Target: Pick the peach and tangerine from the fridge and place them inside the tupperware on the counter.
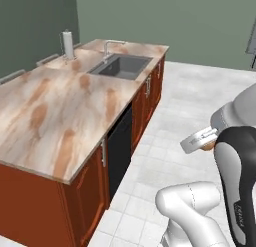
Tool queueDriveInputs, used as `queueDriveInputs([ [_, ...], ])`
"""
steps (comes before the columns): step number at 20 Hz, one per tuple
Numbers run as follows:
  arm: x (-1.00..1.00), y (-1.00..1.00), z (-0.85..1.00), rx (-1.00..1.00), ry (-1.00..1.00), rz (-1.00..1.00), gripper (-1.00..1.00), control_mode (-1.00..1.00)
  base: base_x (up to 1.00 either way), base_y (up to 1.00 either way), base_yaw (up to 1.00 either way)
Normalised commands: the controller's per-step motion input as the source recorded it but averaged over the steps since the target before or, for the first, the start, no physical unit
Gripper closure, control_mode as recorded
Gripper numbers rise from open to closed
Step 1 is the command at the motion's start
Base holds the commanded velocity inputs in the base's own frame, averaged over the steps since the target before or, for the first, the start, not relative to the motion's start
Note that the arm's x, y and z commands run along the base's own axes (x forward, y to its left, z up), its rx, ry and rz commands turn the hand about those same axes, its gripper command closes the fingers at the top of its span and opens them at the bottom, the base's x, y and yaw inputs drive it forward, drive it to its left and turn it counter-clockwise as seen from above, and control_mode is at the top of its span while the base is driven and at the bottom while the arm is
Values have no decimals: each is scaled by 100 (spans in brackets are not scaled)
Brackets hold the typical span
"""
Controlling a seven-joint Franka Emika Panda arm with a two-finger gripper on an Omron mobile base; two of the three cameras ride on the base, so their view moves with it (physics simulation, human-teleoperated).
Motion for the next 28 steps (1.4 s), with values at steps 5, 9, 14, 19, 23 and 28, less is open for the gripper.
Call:
queueDriveInputs([
  [5, 0, 0, 0, 0, 0, 0, 100, 100, -60, -47, -54],
  [9, 0, 0, 0, 0, 0, 0, 100, 100, -8, -44, -65],
  [14, 0, 0, 0, 0, 0, 0, 100, 100, -16, -17, -61],
  [19, 0, 0, 0, 0, 0, 0, 100, 100, -43, 1, -52],
  [23, 0, 0, 0, 0, 0, 0, 100, 100, -70, -1, -51],
  [28, 0, 0, 0, 0, 0, 0, 100, 100, -51, -9, -51],
])
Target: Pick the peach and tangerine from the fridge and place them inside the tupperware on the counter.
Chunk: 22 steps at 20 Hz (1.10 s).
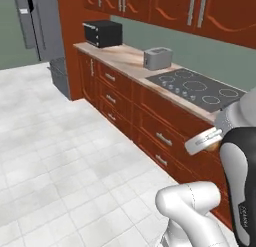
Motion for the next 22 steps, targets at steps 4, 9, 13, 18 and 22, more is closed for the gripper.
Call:
queueDriveInputs([
  [4, 0, 0, 0, 0, 0, 0, 100, 100, 18, -1, -58],
  [9, 0, 0, 0, 0, 0, 0, 100, 100, 56, -1, -60],
  [13, 0, 0, 0, 0, 0, 0, 100, 100, 64, 0, -62],
  [18, 0, 0, 0, 0, 0, 0, 100, 100, 71, 2, -62],
  [22, 0, 0, 0, 0, 0, 0, 100, 100, 82, 17, -57],
])
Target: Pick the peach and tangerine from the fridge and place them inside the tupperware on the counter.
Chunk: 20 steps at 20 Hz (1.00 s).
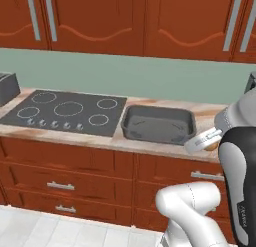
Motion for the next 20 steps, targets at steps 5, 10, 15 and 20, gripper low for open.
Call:
queueDriveInputs([
  [5, 0, 0, 0, 0, 0, 0, 100, 100, 86, 39, -54],
  [10, 0, 0, 0, 0, 0, 0, 100, 100, 64, 63, -53],
  [15, 3, 5, -13, -2, 0, -9, 100, -100, 14, 48, -40],
  [20, 16, -15, -63, -7, 0, -43, 100, -100, 0, 0, 0],
])
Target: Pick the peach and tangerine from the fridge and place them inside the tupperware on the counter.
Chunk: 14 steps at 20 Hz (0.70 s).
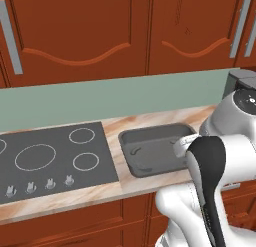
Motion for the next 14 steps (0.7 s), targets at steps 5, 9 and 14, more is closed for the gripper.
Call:
queueDriveInputs([
  [5, 41, -51, -38, -1, 0, -28, 100, -100, 0, 0, 0],
  [9, 53, -35, -24, 0, 0, -17, 100, -100, 0, 0, 0],
  [14, 67, -7, -34, 0, 2, -2, 100, -100, 0, 0, 0],
])
